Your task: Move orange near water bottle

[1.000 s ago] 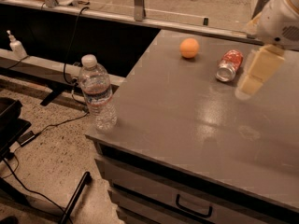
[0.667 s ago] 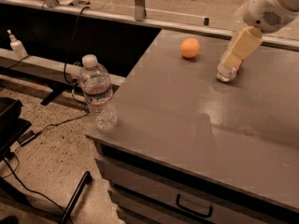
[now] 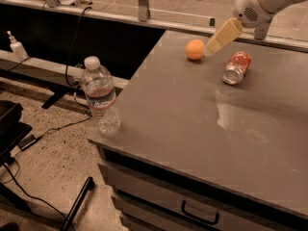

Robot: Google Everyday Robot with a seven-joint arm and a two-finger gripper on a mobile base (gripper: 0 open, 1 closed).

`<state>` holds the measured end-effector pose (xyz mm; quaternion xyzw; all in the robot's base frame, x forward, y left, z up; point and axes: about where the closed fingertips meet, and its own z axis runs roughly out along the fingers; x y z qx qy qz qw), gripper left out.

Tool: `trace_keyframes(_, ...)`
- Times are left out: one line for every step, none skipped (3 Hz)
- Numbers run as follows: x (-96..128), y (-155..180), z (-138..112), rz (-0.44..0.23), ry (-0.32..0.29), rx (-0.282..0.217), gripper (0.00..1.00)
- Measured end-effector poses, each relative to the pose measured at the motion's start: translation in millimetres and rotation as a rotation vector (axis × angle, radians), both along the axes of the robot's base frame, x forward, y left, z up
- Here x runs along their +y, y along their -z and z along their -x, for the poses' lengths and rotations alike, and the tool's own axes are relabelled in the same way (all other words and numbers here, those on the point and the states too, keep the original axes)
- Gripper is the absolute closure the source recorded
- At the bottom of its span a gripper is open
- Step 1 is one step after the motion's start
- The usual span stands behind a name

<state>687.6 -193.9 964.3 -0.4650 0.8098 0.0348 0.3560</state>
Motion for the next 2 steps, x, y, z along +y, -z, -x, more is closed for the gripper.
trace_keyframes(0, 16, -27, -0.084, 0.046, -0.027, 0.00)
trace_keyframes(6, 32, -48, -0.163, 0.052, -0.069, 0.00)
